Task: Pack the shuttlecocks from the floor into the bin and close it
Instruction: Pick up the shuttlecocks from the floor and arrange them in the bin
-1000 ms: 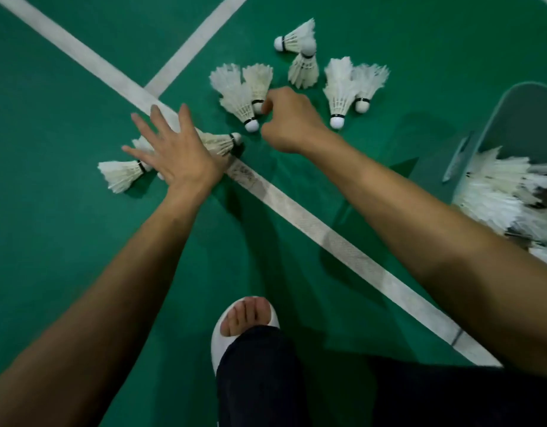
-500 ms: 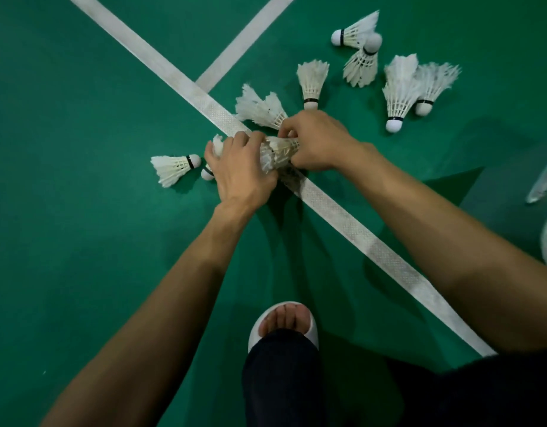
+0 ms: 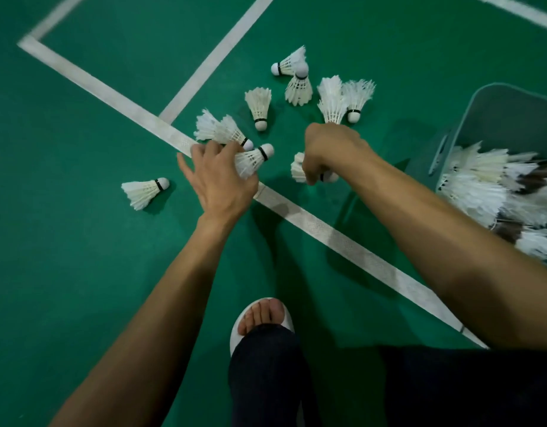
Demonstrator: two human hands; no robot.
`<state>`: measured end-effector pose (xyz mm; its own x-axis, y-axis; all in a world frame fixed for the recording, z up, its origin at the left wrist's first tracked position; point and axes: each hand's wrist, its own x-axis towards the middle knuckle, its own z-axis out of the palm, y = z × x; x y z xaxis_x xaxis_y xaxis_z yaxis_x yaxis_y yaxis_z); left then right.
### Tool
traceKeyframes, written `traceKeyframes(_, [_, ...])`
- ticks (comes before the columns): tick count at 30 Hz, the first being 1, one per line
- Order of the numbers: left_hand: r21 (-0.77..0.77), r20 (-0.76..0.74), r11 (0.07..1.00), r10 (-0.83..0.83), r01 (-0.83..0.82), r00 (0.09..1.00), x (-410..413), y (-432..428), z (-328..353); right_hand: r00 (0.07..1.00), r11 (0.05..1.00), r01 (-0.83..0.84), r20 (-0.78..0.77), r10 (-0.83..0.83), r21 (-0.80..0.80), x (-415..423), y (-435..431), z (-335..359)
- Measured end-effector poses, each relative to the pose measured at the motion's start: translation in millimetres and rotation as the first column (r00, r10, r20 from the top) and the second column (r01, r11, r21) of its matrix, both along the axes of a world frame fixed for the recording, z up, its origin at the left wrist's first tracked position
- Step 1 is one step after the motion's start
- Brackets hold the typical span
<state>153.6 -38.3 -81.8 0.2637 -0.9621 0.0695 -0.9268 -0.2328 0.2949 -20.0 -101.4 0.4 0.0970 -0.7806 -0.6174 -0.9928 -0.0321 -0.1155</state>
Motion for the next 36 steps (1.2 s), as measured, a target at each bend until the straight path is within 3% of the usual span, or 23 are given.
traceKeyframes(2, [0.097,-0.083,0.995,0.019,-0.011,0.996,4,2,-8,0.999,0.998,0.048,0.027,-0.047,-0.042,-6,5,-3])
traceKeyframes(4, [0.178,-0.134,0.981,-0.054,0.078,0.989,6,7,-17,0.993,0.993,0.090,0.077,-0.084,-0.081,-7,8,-9])
traceKeyframes(6, [0.165,-0.129,0.983,-0.060,0.082,0.990,7,9,-23,0.986,0.984,0.124,0.127,-0.108,-0.124,-7,10,-13])
traceKeyframes(8, [0.131,-0.160,0.991,0.061,-0.040,0.985,7,9,-23,0.978,0.972,0.147,0.177,-0.114,-0.183,-8,9,-15])
traceKeyframes(11, [0.065,-0.282,0.990,0.141,-0.127,0.949,-1,11,-15,0.953,0.944,0.211,0.268,-0.141,-0.253,-8,5,-9])
traceKeyframes(13, [0.021,-0.477,0.984,0.163,-0.174,0.863,-13,8,-2,0.937,0.918,0.255,0.312,-0.156,-0.304,-10,1,1])
traceKeyframes(16, [-0.018,-0.773,0.986,0.093,-0.168,0.628,-38,-4,31,0.930,0.867,0.294,0.329,-0.163,-0.403,-21,2,22])
traceKeyframes(20, [-0.101,-0.866,0.994,-0.064,-0.049,0.496,-95,-25,75,0.936,0.717,0.343,0.284,-0.206,-0.608,-63,22,64])
traceKeyframes(23, [-0.146,-0.893,0.983,-0.181,0.114,0.411,-152,-30,102,0.875,0.557,0.484,0.363,-0.321,-0.674,-119,40,86])
traceKeyframes(25, [-0.166,-0.898,0.953,-0.253,0.255,0.360,-190,-27,119,0.786,0.488,0.618,0.478,-0.392,-0.617,-161,56,94])
traceKeyframes(29, [-0.100,-0.907,0.911,-0.249,0.400,0.340,-252,-16,139,0.515,0.444,0.845,0.675,-0.528,-0.298,-234,93,109])
traceKeyframes(36, [0.187,-0.893,0.866,-0.046,0.463,0.448,-321,-2,125,0.228,0.345,0.936,0.622,-0.749,0.072,-316,141,83])
